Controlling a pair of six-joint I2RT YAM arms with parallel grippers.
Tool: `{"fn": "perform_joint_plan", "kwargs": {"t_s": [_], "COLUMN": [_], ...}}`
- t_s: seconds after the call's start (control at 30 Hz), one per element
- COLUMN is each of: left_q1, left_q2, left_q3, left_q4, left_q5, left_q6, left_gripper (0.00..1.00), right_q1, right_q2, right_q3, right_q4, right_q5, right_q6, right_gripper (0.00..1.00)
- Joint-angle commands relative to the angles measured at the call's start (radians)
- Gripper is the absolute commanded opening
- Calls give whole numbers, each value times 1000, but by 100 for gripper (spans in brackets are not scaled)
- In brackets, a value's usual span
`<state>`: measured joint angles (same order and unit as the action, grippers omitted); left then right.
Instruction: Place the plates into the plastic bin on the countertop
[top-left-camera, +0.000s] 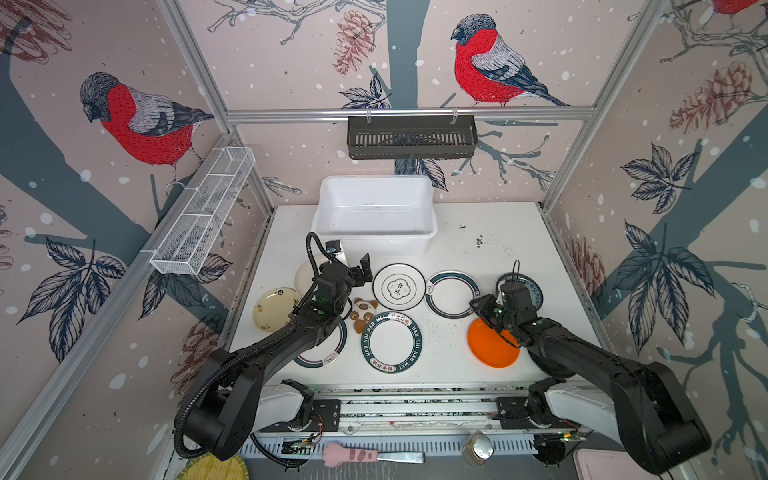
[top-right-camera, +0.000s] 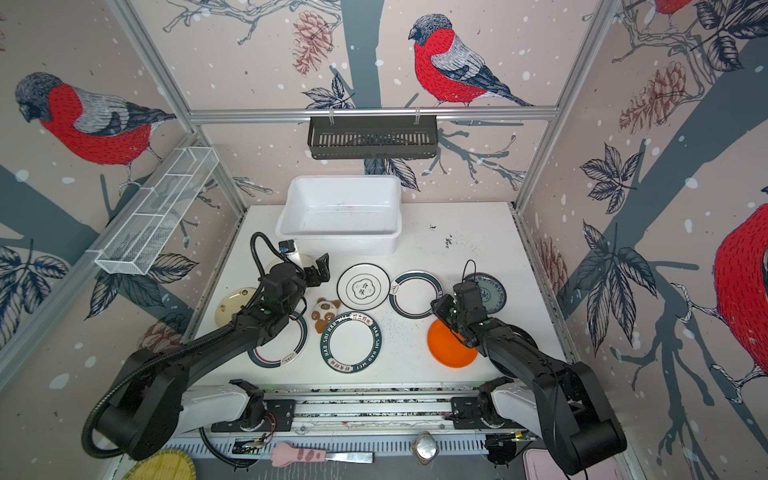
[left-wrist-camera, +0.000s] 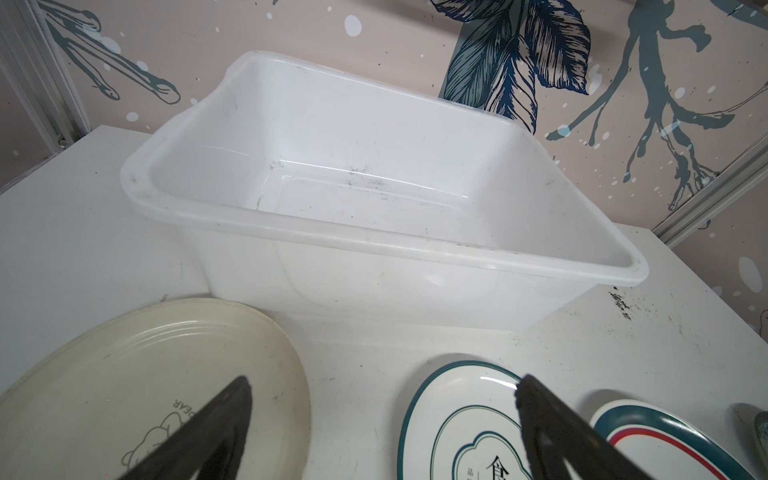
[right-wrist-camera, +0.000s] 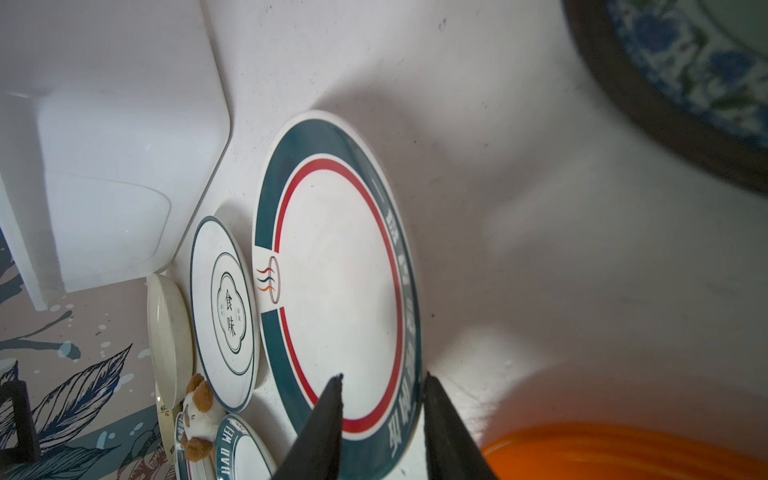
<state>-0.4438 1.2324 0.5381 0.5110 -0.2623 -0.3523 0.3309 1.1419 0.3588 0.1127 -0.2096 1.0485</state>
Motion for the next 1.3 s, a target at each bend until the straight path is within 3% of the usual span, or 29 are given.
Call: {"fn": "perform_joint_plan", "kwargs": {"t_s": [0.0,0.5,0.73,1.27], "left_q1": [-2,-6,-10,-22], "left_q2": [-11,-44,-46,-39], "left_q3": [8,14,14,16], "left_q4": [-7,-55,-61,-46], "left_q5": [0,-15,-20,-13], "left_q6": [-24,-27,-27,-13], "left_gripper": [98,98,98,98], "right_q1": [-7,-38,-54,-97], "right_q2": [6,106,103,13], "right_q3": [-6,5,-6,-16], "right_q4": [46,114,91,80], "right_q5": [1,-48,-21,-26], "right_q6": [-1,-16,0,-13], "right_gripper": [31,18,5,0]}}
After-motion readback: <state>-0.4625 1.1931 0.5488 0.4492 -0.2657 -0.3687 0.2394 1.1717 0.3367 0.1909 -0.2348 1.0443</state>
